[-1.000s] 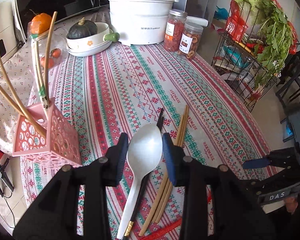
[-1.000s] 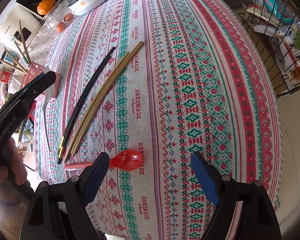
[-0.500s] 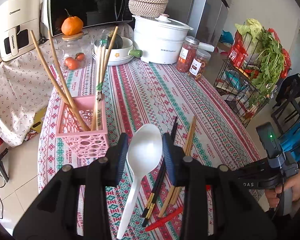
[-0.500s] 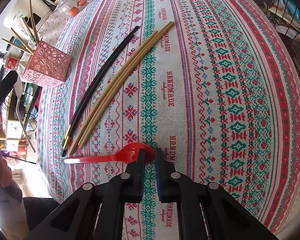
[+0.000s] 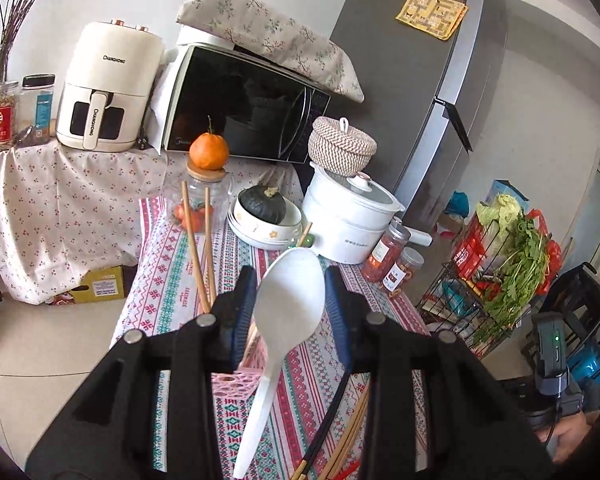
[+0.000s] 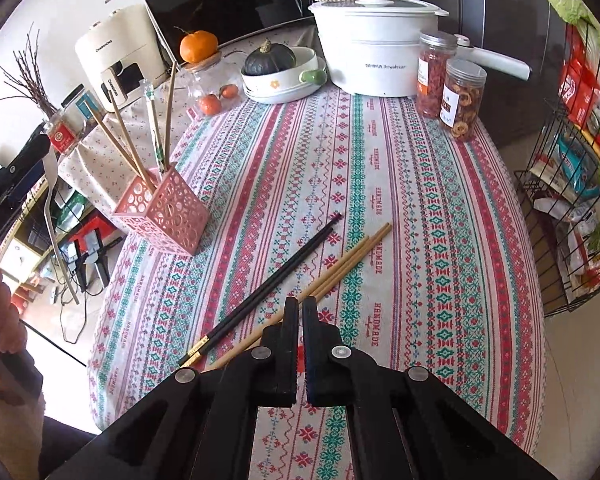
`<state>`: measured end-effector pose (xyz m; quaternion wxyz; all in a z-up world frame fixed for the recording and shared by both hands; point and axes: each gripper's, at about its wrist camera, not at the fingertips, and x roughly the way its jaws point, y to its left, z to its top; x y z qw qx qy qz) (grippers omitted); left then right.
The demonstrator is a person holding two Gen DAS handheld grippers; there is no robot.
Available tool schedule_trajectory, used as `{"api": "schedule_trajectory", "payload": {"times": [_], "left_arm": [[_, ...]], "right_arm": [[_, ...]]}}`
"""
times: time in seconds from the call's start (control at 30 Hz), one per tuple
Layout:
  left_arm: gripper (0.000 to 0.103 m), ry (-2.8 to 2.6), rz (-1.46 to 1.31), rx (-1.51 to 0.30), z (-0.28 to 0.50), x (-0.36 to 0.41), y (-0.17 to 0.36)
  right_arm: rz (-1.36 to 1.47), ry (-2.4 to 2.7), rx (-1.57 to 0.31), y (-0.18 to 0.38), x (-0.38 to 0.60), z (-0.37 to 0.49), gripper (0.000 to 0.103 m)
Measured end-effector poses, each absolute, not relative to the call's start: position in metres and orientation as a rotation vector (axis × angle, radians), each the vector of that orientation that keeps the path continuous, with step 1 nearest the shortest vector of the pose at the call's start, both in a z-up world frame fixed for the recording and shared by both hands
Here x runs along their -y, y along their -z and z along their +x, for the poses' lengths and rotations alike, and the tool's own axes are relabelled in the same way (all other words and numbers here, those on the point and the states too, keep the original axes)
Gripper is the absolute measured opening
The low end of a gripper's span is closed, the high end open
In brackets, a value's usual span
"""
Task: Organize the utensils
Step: 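Carry the white spoon into the pink caddy with the left gripper while the right gripper carries the red spoon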
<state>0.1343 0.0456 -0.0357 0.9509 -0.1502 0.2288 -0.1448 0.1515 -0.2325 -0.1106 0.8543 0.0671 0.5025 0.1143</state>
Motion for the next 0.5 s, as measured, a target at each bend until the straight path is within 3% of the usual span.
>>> {"api": "schedule_trajectory", "payload": {"times": [0.1,0.13,0.17,0.23,0.4,0.5], "left_arm": [[0.037,0.284,-0.344,-0.440,0.136,-0.055,0.034],[0.037,0.284,-0.351,-0.442,0.136,-0.057,0.034],[0.037,0.284,-0.355,-0.446,0.136,-0.058,0.035],[0.037,0.291,-0.354,-0.467,0.136,-0.060,0.039],[0.037,0.302,-0.348,-0.490,0.133,-0.060,0.043],[0.037,0.306,-0.347,-0.492,0.130,-0.059,0.043]], "right_arm": [[0.180,-0.289,-1.074,0.104,0.236,0.149,0.006],[0.188,-0.309,-1.103,0.109,0.237,0.150,0.016],[0.197,-0.318,-1.137,0.118,0.241,0.153,0.036],[0.222,-0.299,-1.193,0.141,0.246,0.153,0.052],[0.271,-0.291,-1.287,0.185,0.257,0.162,0.047],[0.284,-0.319,-1.296,0.197,0.256,0.165,0.034]]}}
